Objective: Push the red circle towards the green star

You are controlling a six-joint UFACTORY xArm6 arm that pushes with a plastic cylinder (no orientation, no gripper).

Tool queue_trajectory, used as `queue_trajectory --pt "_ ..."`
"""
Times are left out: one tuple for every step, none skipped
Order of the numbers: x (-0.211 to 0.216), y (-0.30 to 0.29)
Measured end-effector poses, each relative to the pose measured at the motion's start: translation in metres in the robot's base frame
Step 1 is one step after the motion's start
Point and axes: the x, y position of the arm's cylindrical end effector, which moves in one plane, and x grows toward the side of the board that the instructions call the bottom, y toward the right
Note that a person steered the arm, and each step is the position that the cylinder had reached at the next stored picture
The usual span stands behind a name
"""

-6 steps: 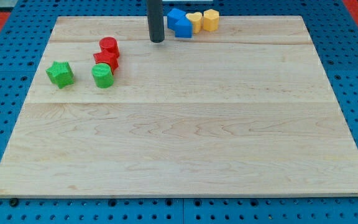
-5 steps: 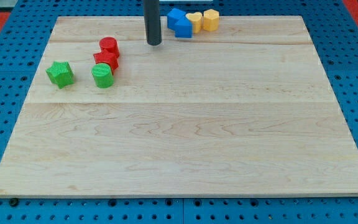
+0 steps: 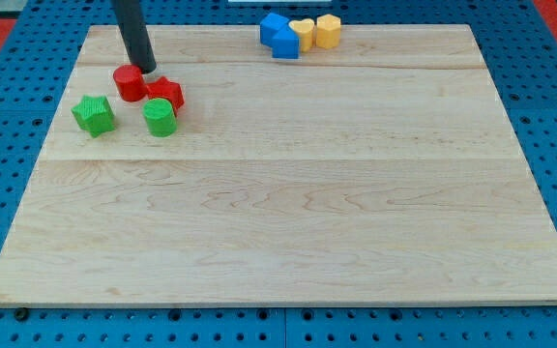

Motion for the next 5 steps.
queue_trajectory --pt "0.0 0.02" --pt "0.003 0.039" --pt "0.011 0.031" --pt "0.023 0.02" --pt "0.034 0.005"
